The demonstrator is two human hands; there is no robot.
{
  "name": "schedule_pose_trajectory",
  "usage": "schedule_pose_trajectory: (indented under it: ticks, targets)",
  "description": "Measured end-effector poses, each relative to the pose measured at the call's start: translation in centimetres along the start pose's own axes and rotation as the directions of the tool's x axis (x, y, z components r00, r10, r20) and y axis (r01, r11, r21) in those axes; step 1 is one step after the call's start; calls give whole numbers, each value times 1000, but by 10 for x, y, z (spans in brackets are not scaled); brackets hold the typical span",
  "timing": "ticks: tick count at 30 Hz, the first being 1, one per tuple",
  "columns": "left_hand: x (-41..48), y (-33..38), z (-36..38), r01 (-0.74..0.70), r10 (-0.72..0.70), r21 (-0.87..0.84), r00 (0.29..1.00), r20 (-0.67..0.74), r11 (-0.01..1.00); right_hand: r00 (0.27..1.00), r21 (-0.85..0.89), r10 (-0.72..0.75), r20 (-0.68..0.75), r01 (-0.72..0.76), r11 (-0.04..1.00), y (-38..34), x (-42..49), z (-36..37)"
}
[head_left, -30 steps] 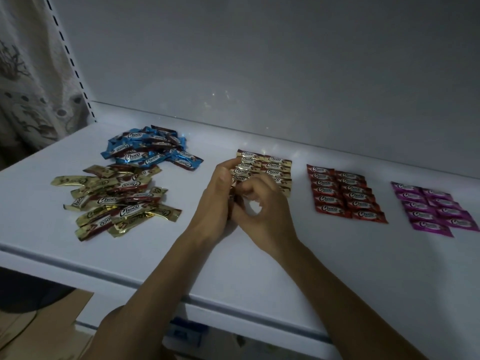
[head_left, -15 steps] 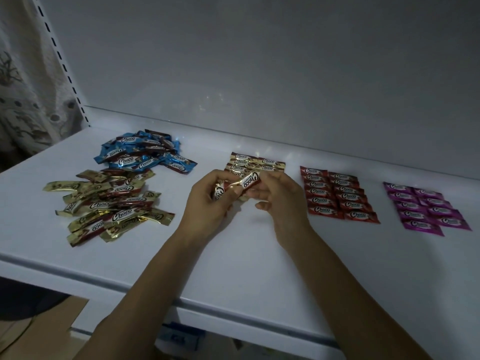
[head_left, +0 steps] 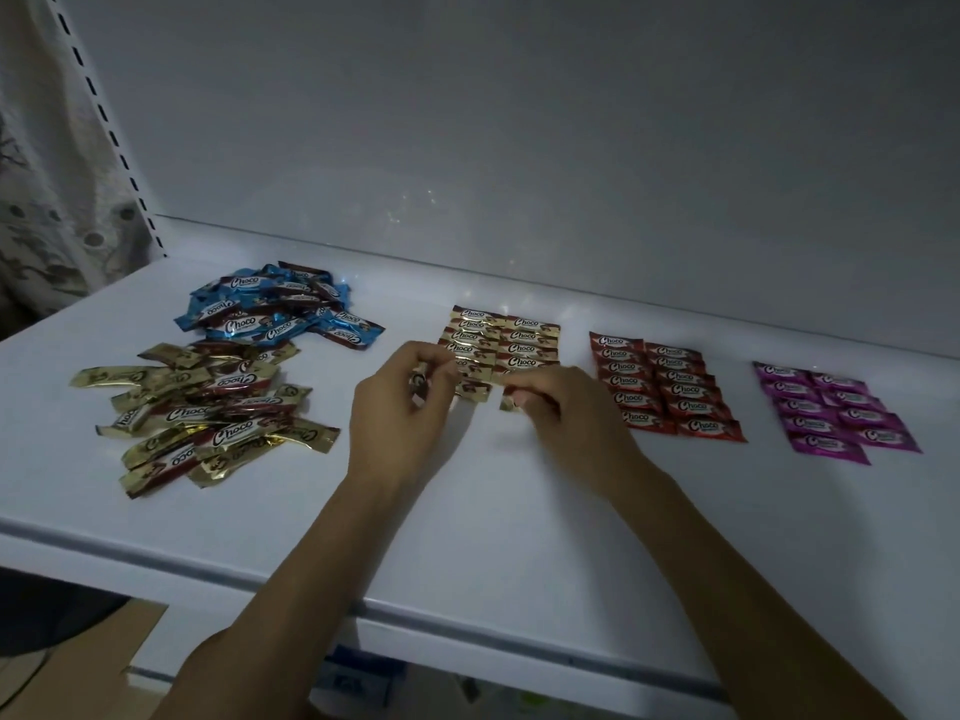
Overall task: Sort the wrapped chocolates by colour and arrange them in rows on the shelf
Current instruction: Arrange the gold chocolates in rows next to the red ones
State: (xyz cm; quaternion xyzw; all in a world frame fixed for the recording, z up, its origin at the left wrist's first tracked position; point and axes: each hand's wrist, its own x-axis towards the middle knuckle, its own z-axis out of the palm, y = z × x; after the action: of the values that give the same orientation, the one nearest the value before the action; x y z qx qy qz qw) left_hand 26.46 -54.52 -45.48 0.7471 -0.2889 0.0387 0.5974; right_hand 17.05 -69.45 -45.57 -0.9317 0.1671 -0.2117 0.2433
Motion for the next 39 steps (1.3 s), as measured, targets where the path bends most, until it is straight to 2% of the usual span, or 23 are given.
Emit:
schedule_pose_trajectory:
  ticks: [2,5,7,9,12,16,19,22,27,32,39]
  targets:
    - [-2,-3,0,-53,56,218,998,-10,975,1000,-104,-10,-8,9,994,2,-5,8]
    - [-4,-4,2,-142,133,484,990,55,864,982,-233,-108,-152,70,970,0,-9,8]
    - [-5,-2,5,-274,241,539,961,133,797,957,-304,-202,-206,133,943,1,-15,4]
    - [-6,-1,8,-354,315,562,934,169,747,952,-341,-248,-179,176,923,3,-20,2]
    - [-8,-1,9,-330,301,606,941,153,724,968,-340,-228,-101,182,923,9,-22,4]
    - [-7,-6,13,-298,264,713,951,163,634,972,-386,-215,-92,164,908,11,-20,5]
    - [-5,-9,15,-350,264,745,935,238,568,975,-410,-211,-67,166,897,11,-21,5]
    - [-6,-10,15,-380,283,749,922,263,542,977,-373,-203,-63,165,913,11,-20,7]
    - [-7,-8,14,-376,283,751,924,258,543,961,-408,-250,-116,183,895,8,-20,8]
    - [-6,-9,14,-364,263,756,930,258,544,962,-385,-197,-191,111,916,9,-18,8]
    - [-6,-8,15,-366,277,753,928,250,547,968,-424,-175,-182,83,902,9,-19,10]
